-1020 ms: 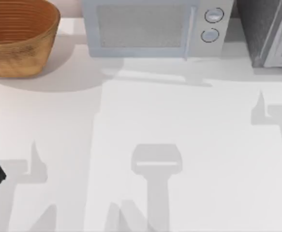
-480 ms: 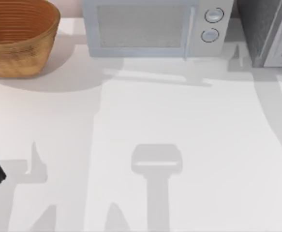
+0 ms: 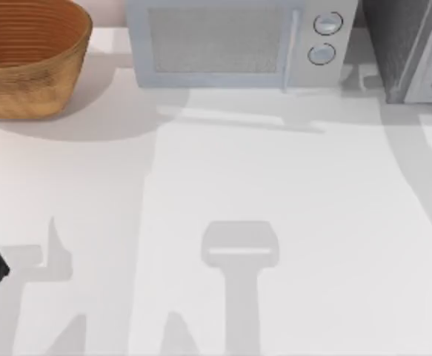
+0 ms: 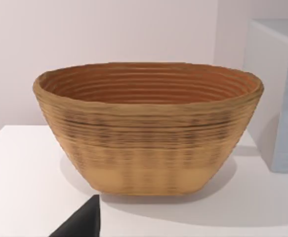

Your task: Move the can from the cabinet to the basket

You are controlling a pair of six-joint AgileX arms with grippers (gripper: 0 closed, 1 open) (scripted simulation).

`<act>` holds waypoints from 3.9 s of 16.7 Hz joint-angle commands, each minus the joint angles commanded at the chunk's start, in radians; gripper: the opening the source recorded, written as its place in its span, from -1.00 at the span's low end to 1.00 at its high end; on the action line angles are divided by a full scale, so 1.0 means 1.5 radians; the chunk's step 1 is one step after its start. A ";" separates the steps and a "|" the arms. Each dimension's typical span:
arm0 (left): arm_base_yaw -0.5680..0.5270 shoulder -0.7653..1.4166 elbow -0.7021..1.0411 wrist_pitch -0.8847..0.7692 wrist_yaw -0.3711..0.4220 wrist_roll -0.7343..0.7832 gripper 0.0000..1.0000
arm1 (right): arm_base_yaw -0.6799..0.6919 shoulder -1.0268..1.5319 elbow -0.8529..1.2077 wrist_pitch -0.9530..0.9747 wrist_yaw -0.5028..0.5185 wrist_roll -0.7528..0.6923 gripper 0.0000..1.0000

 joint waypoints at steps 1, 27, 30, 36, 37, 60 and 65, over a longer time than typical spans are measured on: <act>0.000 0.000 0.000 0.000 0.000 0.000 1.00 | -0.003 -0.002 -0.002 0.001 -0.001 0.000 1.00; 0.000 0.000 0.000 0.000 0.000 0.000 1.00 | 0.021 0.285 0.262 0.029 0.030 -0.003 1.00; 0.000 0.000 0.000 0.000 0.000 0.000 1.00 | 0.021 0.285 0.262 0.029 0.030 -0.003 0.70; 0.000 0.000 0.000 0.000 0.000 0.000 1.00 | 0.021 0.285 0.262 0.029 0.030 -0.003 -0.21; 0.000 0.000 0.000 0.000 0.000 0.000 1.00 | 0.021 0.285 0.262 0.029 0.030 -0.003 -0.36; 0.000 0.000 0.000 0.000 0.000 0.000 1.00 | 0.159 0.042 0.232 -0.183 0.163 -0.002 -1.00; 0.000 0.000 0.000 0.000 0.000 0.000 1.00 | 0.178 0.016 0.229 -0.209 0.183 -0.003 -1.00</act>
